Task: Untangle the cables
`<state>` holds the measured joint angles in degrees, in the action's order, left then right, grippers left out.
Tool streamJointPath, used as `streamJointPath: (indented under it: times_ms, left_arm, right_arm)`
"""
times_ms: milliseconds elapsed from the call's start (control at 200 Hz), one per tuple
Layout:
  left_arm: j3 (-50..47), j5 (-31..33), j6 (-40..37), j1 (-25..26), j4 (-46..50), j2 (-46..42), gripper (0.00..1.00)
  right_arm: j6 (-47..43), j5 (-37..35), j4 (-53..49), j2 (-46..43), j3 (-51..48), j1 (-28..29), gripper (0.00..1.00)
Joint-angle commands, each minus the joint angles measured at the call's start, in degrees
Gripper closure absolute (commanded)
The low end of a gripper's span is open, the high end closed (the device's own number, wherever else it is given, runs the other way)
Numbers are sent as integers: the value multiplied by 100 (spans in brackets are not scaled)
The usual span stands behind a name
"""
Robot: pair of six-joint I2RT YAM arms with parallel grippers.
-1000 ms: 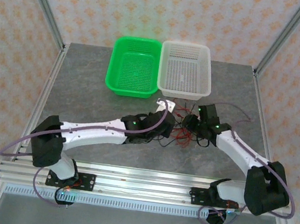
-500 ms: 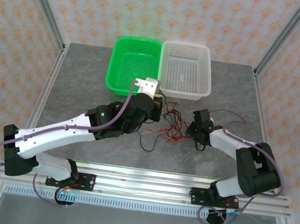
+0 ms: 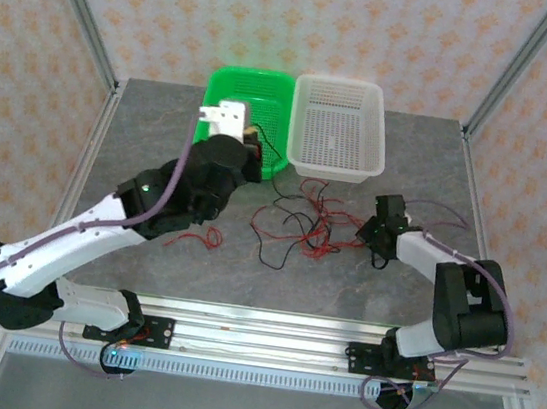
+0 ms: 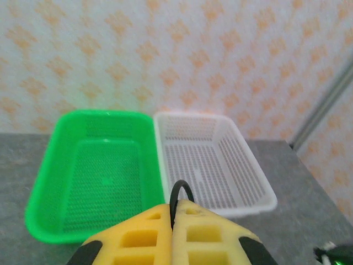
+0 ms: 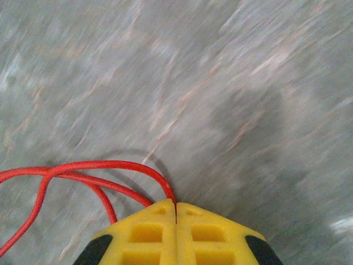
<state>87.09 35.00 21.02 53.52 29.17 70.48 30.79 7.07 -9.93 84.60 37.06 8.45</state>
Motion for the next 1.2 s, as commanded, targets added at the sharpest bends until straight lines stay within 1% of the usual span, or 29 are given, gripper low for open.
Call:
streamJointPath:
  times_ms: [0, 160, 285, 556, 706, 781, 881, 1086, 1196]
  left_arm:
    - [406, 307, -444, -217, 39, -167, 100]
    - [1005, 392, -898, -547, -19, 52, 100]
    - [1488, 405, -1252, -768, -140, 309, 100]
    - [2715, 62, -1794, -1322, -269, 1223, 100]
    - [3509, 48, -2050, -1582, -277, 1672, 100]
    - [4082, 54, -2227, -1633, -218, 1885, 100]
    - [4707, 260, -2568, -1655, -204, 2073, 100]
    - [4684, 557, -3008, -1721, -447, 1931, 100]
    - [4442, 635, -3128, -1765, -618, 1781, 100]
  right_arm:
    - [-212, -874, -197, 326, 87, -417, 100]
    - [-239, -813, -50, 579, 173, -822, 100]
    - [-245, -777, 30, 644, 144, -1023, 100]
    - [-306, -476, -4, 383, 57, -1031, 100]
    - [-329, -603, -101, 172, 20, -1037, 100]
    - [-345, -675, -105, 229, 8, -1033, 100]
    - [-309, -744, -36, 367, -14, -1036, 100]
    - [-308, -1200, -59, 656, 201, -1090, 100]
    - [-391, -1510, -151, 752, 377, -1288, 100]
